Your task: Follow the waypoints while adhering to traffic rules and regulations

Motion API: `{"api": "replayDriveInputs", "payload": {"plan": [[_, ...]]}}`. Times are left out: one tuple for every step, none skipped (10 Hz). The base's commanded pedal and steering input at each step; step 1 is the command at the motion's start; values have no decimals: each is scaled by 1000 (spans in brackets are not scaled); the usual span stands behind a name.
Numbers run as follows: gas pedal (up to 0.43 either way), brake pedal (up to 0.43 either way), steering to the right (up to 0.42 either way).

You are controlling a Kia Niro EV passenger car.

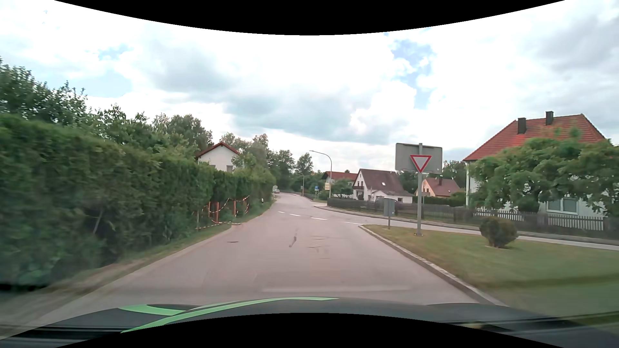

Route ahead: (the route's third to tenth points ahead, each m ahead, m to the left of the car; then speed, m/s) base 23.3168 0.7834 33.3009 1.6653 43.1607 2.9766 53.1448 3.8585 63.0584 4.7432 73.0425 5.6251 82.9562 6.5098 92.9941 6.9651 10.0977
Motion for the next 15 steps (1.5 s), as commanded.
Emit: {"api": "replayDriveInputs", "payload": {"plan": [[0, 0, -5], [0, 0, -4], [0, 0, -3], [0, 0, -3], [0, 0, -3], [0, 0, -3], [39, 0, -1], [169, 0, 0], [177, 0, 1], [197, 0, 1], [220, 0, 0], [268, 0, -3], [268, 0, -6], [268, 0, -9], [268, 0, -10]]}}
